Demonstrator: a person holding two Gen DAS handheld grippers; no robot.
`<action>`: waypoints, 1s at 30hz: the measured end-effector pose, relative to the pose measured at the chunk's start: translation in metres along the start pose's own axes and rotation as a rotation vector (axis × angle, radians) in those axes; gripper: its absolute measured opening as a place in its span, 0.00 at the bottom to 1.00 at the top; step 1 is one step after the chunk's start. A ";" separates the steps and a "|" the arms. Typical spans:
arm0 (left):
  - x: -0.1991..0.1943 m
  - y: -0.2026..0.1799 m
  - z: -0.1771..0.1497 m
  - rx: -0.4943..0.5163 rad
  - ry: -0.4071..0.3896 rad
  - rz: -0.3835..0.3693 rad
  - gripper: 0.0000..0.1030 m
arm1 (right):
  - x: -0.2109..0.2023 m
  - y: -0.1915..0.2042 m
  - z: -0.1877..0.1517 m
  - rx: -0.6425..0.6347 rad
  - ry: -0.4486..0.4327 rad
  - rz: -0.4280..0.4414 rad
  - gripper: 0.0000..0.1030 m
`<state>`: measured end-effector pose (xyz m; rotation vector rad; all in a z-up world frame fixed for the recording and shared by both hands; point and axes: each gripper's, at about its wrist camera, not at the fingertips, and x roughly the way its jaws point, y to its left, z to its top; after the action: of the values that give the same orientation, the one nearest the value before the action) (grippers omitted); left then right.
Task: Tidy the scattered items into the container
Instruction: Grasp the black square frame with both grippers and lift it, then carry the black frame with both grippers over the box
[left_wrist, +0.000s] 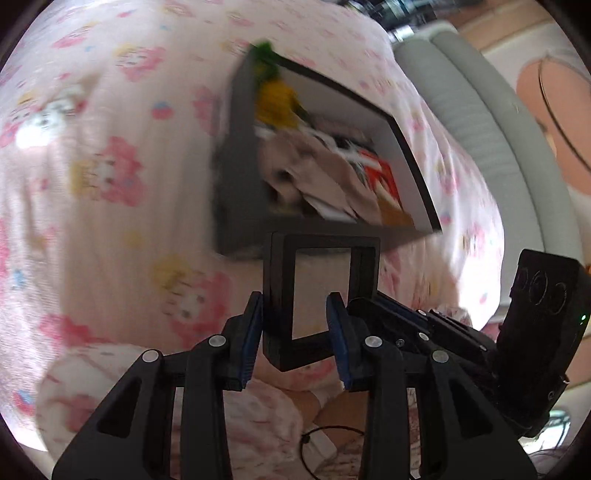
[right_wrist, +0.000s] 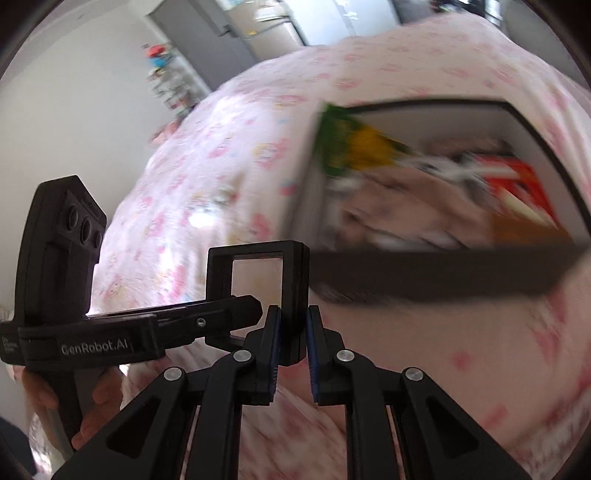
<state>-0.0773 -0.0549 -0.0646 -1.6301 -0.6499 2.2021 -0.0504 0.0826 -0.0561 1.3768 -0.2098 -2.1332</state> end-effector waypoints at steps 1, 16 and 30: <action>0.012 -0.012 -0.004 0.014 0.016 -0.007 0.34 | -0.008 -0.011 -0.007 0.012 -0.006 -0.012 0.10; 0.149 -0.051 -0.011 0.123 0.165 0.061 0.32 | 0.017 -0.162 -0.056 0.193 0.069 -0.125 0.09; 0.144 -0.049 -0.022 0.135 0.146 0.023 0.22 | 0.016 -0.156 -0.057 0.180 0.058 -0.141 0.09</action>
<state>-0.0992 0.0638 -0.1602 -1.7152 -0.4349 2.0699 -0.0659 0.2112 -0.1608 1.5967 -0.2961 -2.2304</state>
